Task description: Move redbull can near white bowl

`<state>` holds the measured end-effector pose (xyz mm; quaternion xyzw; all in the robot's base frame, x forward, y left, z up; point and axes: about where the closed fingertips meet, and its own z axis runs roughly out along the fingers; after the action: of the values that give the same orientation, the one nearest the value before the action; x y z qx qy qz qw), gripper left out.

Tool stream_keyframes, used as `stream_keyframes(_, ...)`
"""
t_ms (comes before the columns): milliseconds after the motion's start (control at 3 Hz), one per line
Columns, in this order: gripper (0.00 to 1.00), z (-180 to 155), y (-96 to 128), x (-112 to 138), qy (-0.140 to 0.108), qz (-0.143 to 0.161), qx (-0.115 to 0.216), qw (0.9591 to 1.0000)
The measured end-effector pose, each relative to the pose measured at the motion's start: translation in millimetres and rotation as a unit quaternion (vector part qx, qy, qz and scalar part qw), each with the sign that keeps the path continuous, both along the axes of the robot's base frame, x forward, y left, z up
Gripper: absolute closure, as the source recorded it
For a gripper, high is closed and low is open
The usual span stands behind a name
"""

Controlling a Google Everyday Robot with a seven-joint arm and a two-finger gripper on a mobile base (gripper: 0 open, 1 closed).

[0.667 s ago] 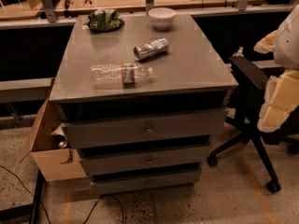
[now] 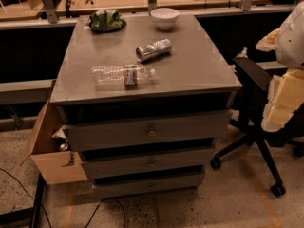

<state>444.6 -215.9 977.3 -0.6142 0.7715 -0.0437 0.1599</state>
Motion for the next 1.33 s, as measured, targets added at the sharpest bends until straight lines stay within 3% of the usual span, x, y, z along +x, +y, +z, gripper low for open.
stream_keyframes(333,0.00,-1,3,32,0.000,0.042,-0.019,0.9990)
stream_keyframes(667,0.00,-2,16,80,0.012,0.104,-0.049,0.9933)
stream_keyframes(1000,0.00,-5,49,138,0.012,0.176,-0.058,0.9827)
stream_keyframes(1333,0.00,-22,95,208,0.000,0.245,-0.040,0.9687)
